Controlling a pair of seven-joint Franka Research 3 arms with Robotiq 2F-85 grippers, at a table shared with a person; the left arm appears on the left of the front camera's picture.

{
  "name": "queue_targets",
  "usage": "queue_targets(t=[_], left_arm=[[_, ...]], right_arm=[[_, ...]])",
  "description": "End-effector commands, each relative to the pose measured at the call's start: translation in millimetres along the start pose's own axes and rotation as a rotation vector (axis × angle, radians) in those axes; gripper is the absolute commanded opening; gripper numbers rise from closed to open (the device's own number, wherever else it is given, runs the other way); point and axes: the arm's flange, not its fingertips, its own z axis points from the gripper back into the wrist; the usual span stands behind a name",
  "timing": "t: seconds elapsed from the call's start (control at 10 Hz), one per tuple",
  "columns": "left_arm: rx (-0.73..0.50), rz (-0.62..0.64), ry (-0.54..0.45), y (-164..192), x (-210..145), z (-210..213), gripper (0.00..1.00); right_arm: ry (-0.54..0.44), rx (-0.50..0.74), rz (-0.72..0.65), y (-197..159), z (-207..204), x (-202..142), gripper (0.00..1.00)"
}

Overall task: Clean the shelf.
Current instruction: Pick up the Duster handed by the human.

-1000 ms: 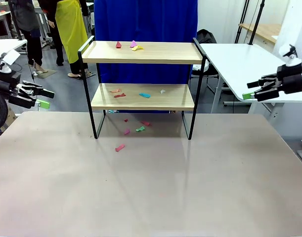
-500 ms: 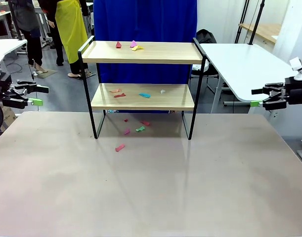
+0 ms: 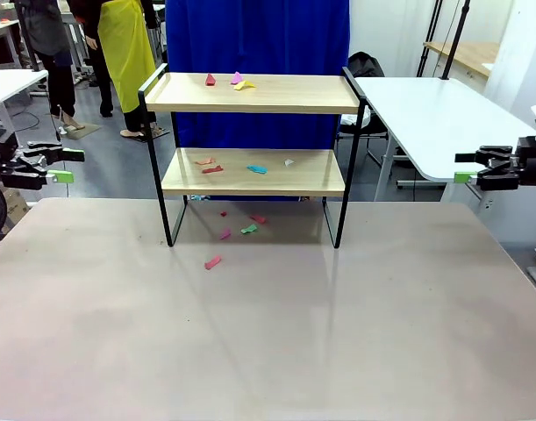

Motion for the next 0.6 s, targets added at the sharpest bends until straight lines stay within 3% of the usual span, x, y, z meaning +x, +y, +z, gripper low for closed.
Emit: queue_targets(t=[0.0, 0.5], left_arm=[[0.023, -0.024, -0.079, 3.4, 1.5, 10.1, 1.0], [0.036, 0.0, -0.093, 2.9, -4.3, 30.8, 1.0]], right_arm=[[-0.056, 0.01, 0.002, -9.2, 1.8, 3.8, 1.0], [-0.055, 0.005, -0.01, -10.1, 3.5, 6.5, 1.0]])
